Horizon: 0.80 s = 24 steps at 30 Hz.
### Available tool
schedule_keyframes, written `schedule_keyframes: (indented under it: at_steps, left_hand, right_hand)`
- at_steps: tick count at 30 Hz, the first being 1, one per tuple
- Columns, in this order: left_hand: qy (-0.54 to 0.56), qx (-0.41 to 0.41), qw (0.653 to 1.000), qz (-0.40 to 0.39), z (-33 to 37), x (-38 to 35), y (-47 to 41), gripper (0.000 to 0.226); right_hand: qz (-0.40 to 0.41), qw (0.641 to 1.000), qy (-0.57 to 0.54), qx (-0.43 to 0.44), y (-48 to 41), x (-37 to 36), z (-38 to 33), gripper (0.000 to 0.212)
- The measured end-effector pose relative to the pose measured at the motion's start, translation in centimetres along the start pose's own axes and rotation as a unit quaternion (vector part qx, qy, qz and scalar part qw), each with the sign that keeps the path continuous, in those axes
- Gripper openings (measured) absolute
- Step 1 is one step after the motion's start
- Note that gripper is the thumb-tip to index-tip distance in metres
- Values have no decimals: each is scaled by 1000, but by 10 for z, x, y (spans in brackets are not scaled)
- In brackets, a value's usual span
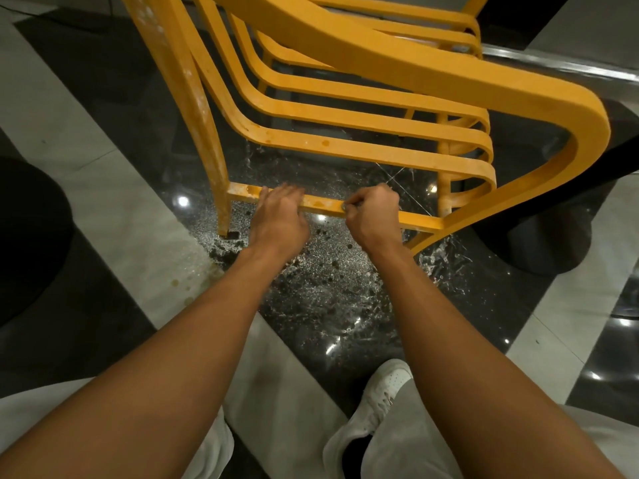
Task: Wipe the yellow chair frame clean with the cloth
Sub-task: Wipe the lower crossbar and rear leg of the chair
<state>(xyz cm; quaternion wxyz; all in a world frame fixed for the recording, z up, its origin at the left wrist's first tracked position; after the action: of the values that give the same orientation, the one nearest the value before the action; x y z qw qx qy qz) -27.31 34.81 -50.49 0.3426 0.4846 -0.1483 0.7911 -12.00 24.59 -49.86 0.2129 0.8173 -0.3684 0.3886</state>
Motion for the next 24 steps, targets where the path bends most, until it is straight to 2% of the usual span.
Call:
schedule_keyframes:
  at_steps: [2,6,12,15,17,20,24]
  left_hand:
    - [-10,12,1000,-3,-8,0,3,64]
    - [-23,1,1000,-15,-12,-7,6,72]
    - [-11,6,1000,-7,-15,-4,6,69]
    - [-13,3,1000,-10,-16,-5,4,70]
    - [-11,5,1000,-15,-17,-5,3,71]
    - [-7,4,1000,-19,-18,-5,3,71]
    - [-7,0,1000,-21,-19,-5,2,72]
  right_hand:
    - [6,1000,13,12,2,-5,-12,12]
    - [-40,997,22,56,10,-13,-16,12]
    - [11,1000,16,12,3,-8,-17,13]
    - [-33,998,27,56,13,-22,-29,13]
    - [-49,997,32,56,13,-19,-21,13]
    - [-26,1000,1,3,5,-10,-9,14]
    - [-22,999,-5,37,7,-21,-31,10]
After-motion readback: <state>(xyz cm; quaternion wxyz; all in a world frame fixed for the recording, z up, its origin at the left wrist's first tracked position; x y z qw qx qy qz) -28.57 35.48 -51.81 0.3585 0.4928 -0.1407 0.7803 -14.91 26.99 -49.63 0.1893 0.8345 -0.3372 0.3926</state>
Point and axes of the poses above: each hand's wrist, its own y-axis away from the middle knuckle, its own x-axis out of the back of the hand, z = x × y, the point moved 7 cm from there along -y, towards the middle knuckle, and after that the axes turned 5 degrees about -y, right-handed, at the moved point
